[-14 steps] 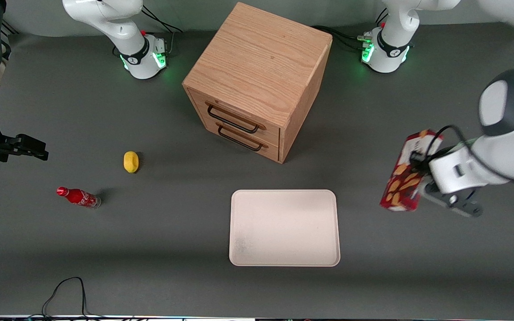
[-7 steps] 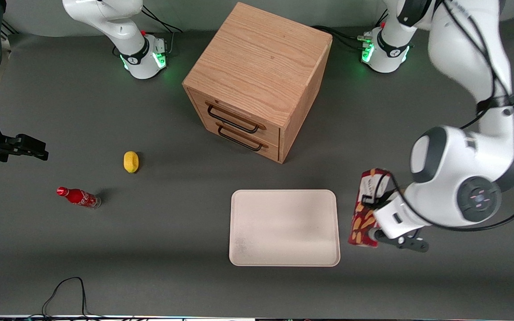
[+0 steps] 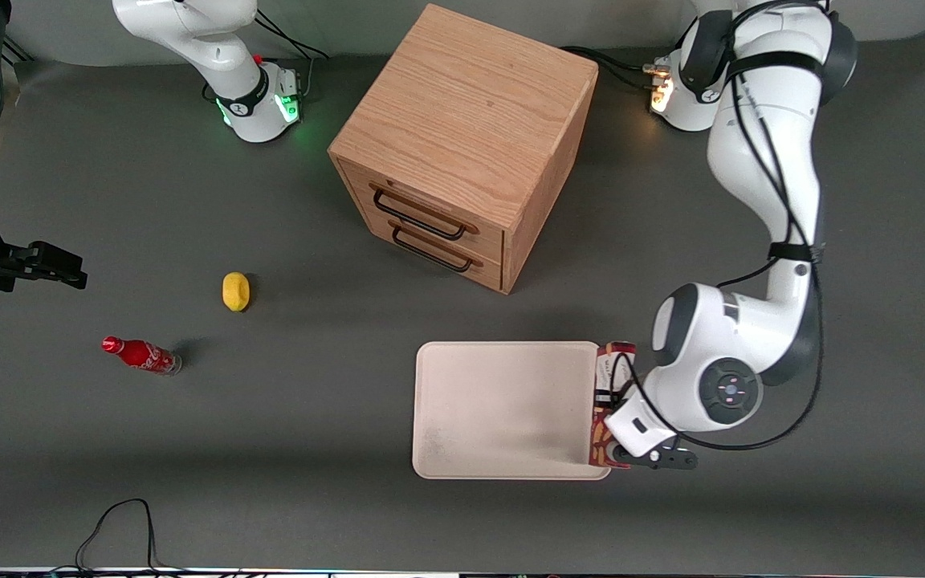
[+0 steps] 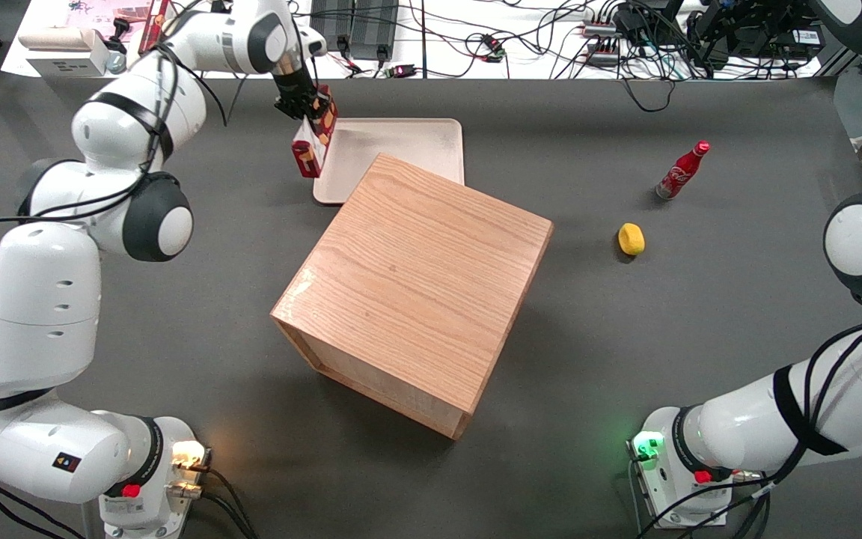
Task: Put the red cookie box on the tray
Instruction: 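Carry the upright box with the left gripper over the cream tray, then lower the box onto the tray's edge and open the left gripper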
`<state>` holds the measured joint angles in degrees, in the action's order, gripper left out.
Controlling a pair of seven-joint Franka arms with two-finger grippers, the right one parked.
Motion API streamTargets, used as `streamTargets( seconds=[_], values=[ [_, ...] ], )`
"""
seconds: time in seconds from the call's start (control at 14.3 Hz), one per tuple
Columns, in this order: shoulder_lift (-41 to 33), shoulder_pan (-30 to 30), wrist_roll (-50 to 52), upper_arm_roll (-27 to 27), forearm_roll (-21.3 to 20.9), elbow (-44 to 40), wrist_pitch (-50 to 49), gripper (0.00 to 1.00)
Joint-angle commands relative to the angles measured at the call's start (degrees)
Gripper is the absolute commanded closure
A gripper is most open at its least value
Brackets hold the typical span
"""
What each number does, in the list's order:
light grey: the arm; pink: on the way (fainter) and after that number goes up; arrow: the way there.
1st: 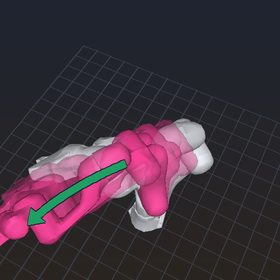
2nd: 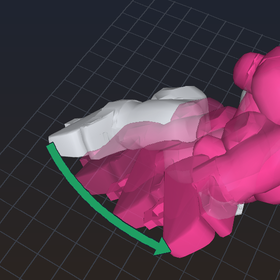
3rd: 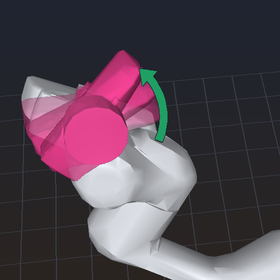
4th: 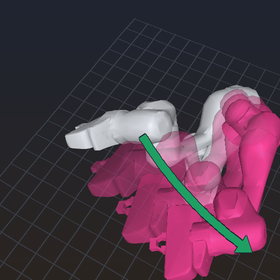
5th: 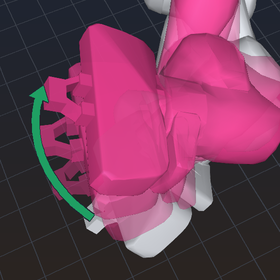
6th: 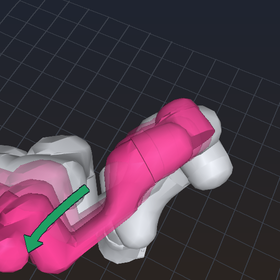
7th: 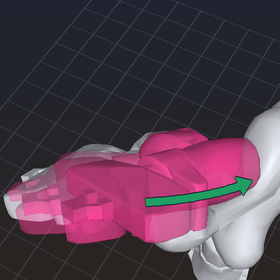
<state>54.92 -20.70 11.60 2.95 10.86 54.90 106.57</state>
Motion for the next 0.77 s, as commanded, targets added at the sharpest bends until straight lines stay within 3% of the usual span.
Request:
streamTargets(
  seconds=[0.0,0.7],
  values=[
    [1.76,-2.23,5.09,1.27,0.39,-2.52,-0.57,1.0],
    [2.21,-3.65,6.51,1.36,-0.75,1.87,6.37,1.0]
  ],
)
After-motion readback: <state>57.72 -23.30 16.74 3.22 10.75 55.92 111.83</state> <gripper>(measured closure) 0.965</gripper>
